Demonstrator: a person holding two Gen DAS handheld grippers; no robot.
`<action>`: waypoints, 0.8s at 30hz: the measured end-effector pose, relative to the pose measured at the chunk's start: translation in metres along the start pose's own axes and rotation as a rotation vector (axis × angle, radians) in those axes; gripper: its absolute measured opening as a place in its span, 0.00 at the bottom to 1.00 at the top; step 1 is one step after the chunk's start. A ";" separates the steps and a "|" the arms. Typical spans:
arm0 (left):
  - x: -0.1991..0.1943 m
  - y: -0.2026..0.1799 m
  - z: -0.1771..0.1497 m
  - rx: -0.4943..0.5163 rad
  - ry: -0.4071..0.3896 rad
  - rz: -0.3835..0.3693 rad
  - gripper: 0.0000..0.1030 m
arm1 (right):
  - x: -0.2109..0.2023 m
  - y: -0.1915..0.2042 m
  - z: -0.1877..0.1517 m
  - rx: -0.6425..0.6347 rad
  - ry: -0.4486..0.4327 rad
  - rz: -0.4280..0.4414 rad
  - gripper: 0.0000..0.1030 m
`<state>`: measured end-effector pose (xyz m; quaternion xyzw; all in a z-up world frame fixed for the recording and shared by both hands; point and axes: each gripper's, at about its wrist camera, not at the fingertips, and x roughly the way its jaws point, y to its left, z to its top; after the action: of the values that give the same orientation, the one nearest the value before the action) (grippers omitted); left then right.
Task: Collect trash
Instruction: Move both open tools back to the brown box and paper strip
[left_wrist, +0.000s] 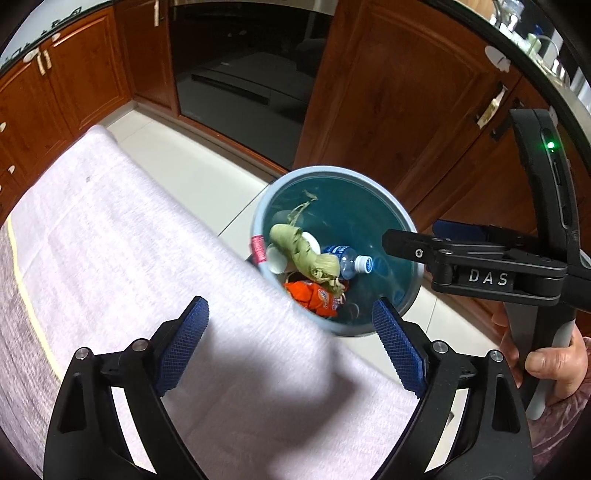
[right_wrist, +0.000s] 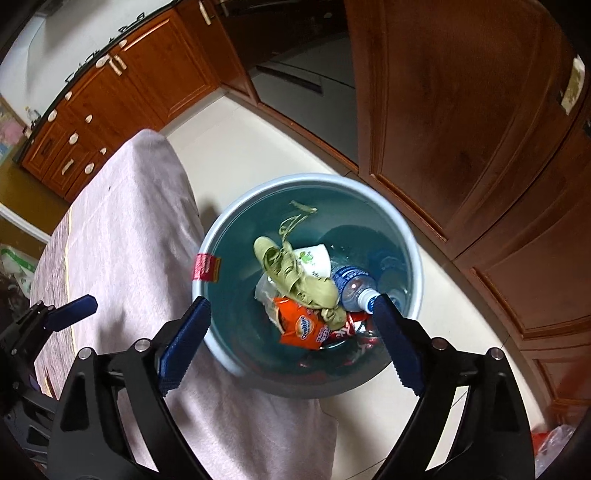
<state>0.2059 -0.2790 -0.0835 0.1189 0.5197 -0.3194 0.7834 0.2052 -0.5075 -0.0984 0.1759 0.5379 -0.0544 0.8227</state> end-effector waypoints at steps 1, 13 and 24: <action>-0.005 0.005 -0.003 -0.005 -0.008 0.002 0.88 | -0.001 0.003 -0.001 -0.002 0.002 0.000 0.83; -0.069 0.056 -0.048 -0.069 -0.086 0.041 0.88 | -0.030 0.081 -0.020 -0.123 -0.016 0.000 0.83; -0.136 0.122 -0.138 -0.170 -0.131 0.146 0.93 | -0.051 0.191 -0.071 -0.310 0.003 0.040 0.86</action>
<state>0.1450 -0.0626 -0.0398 0.0685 0.4826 -0.2232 0.8442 0.1757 -0.3100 -0.0341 0.0577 0.5374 0.0461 0.8401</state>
